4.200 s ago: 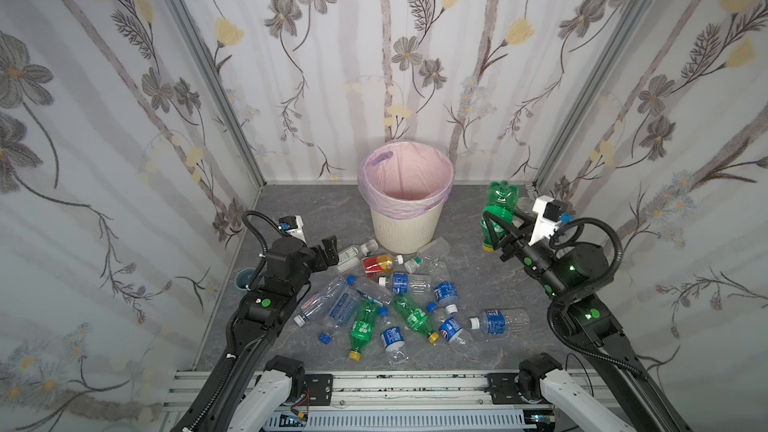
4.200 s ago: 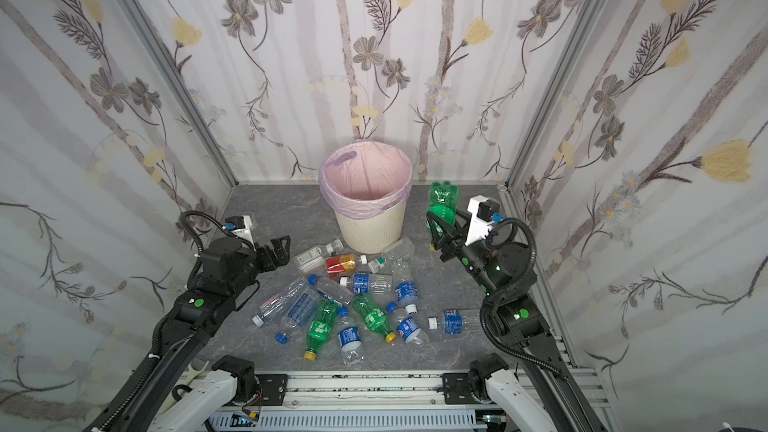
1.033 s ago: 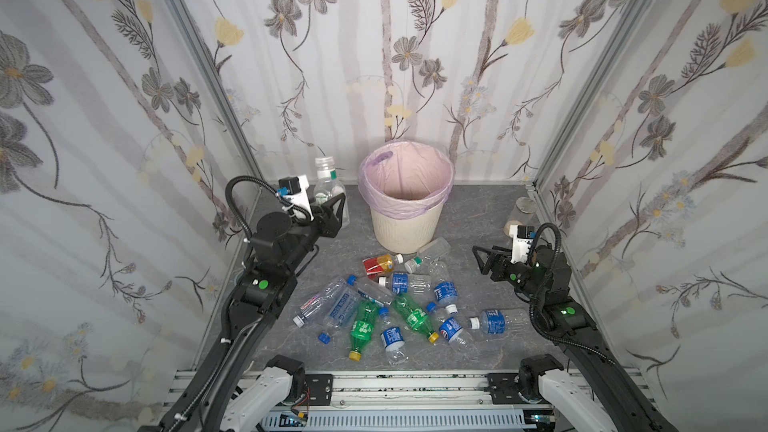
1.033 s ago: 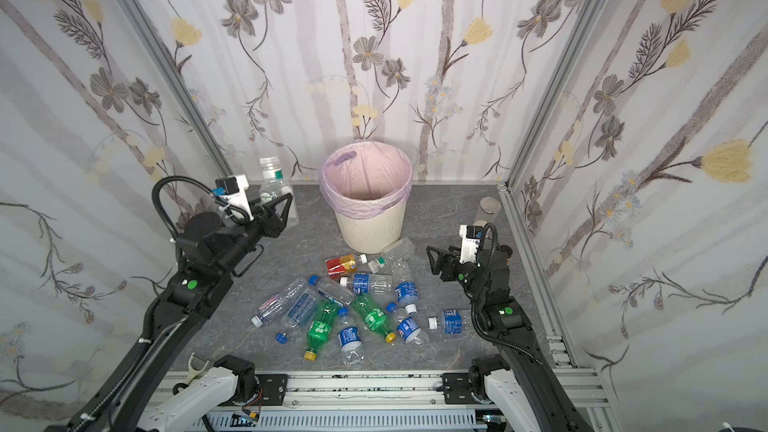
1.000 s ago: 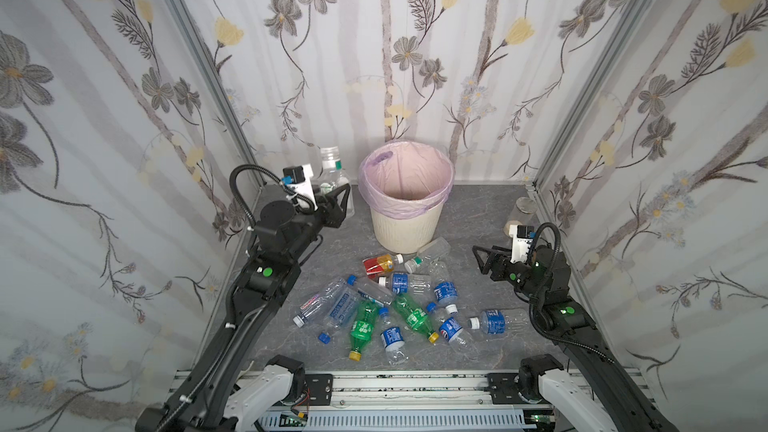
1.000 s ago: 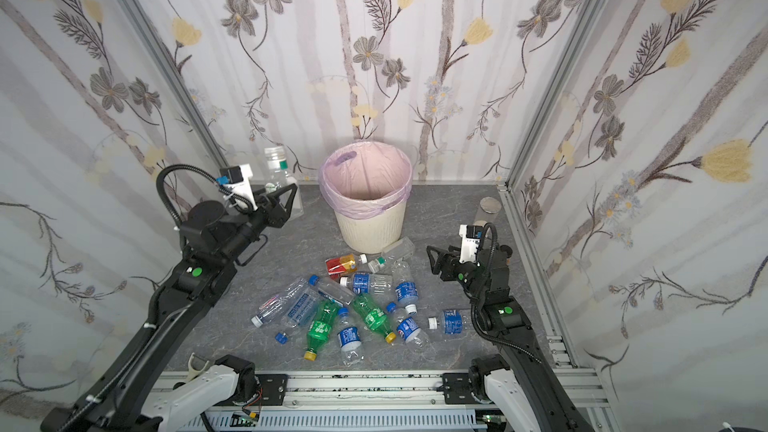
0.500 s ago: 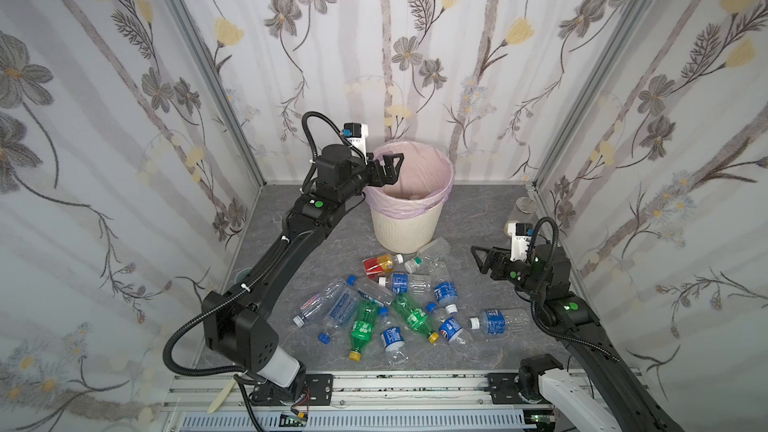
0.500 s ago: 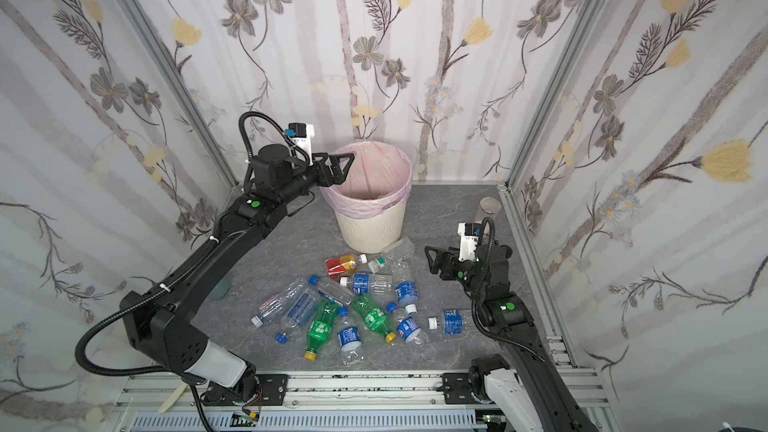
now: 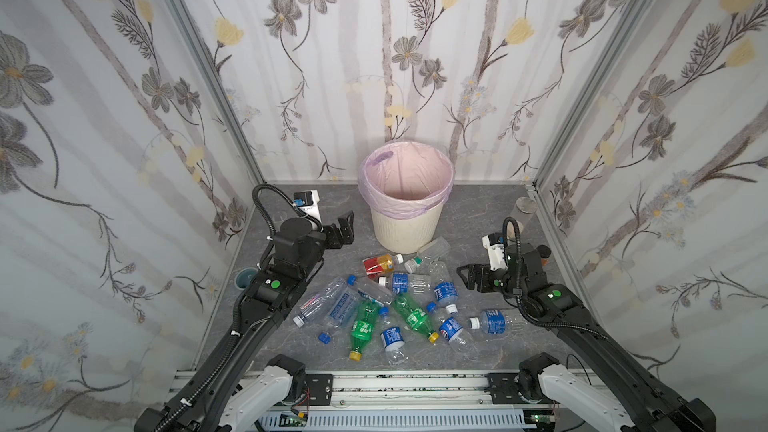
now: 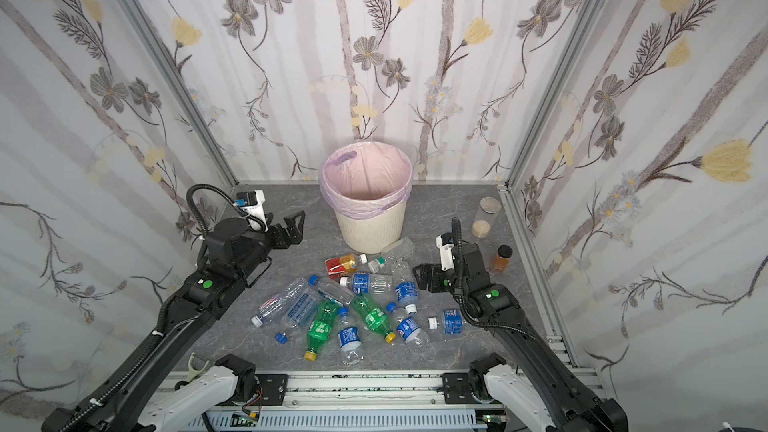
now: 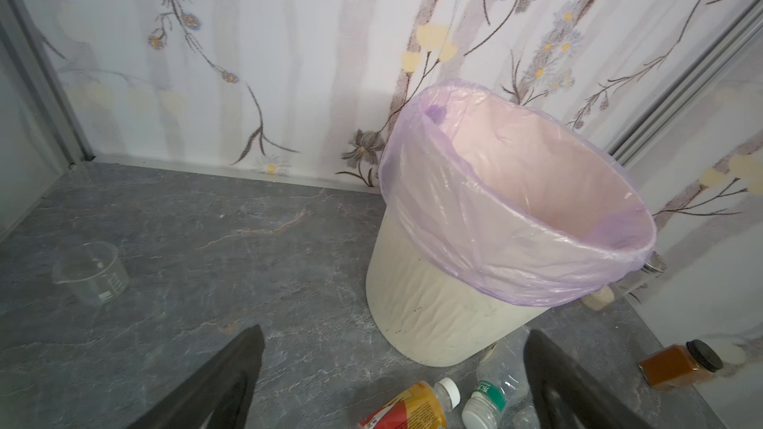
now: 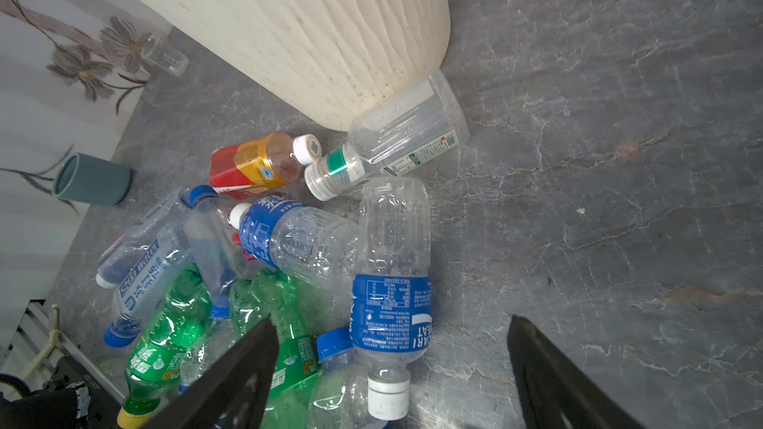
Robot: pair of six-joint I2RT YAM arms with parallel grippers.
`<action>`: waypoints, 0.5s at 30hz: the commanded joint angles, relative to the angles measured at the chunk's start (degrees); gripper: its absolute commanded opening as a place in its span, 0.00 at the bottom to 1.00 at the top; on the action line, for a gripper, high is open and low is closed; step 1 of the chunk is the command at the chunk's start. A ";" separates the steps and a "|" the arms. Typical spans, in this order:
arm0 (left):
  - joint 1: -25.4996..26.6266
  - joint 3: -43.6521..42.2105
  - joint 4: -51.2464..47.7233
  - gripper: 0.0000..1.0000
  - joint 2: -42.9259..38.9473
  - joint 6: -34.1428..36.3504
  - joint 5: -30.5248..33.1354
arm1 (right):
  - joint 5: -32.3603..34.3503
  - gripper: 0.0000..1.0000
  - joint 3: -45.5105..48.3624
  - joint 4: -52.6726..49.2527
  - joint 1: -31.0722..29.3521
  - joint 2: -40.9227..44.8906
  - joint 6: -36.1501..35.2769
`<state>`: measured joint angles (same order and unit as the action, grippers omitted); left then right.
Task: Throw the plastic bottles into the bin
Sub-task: 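Grasp the clear blue-labelled bottle with the right gripper while the left gripper withdraws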
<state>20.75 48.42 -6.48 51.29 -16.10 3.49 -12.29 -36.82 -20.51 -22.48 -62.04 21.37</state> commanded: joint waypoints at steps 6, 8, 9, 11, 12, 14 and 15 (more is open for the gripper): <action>-3.18 -8.51 -3.87 1.00 -4.93 -3.45 2.23 | -3.74 0.82 1.99 10.30 -1.14 -11.42 1.57; -3.29 -9.63 -3.98 1.00 -5.08 -3.81 1.24 | -4.47 0.80 1.76 12.22 -1.84 -14.95 1.67; -3.41 -9.91 -3.97 1.00 -4.98 -3.92 0.67 | -4.50 0.80 1.54 13.25 -2.38 -16.71 1.81; -3.39 -10.04 -4.01 1.00 -4.87 -4.26 -0.19 | -4.74 0.80 1.36 15.38 -3.28 -19.65 2.04; -3.36 -10.01 -3.96 1.00 -4.80 -4.38 -0.34 | -4.64 0.80 1.07 16.21 -3.66 -21.28 2.27; -3.42 -10.02 -3.98 1.00 -4.69 -4.55 -0.55 | -4.51 0.80 0.54 17.60 -4.29 -24.08 2.54; -3.36 -10.02 -3.93 1.00 -4.54 -4.56 -0.70 | -4.37 0.80 0.26 18.39 -4.56 -25.56 2.75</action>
<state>17.41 38.50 -11.35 46.57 -19.59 3.57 -16.14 -35.68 -7.88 -26.50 -85.21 23.16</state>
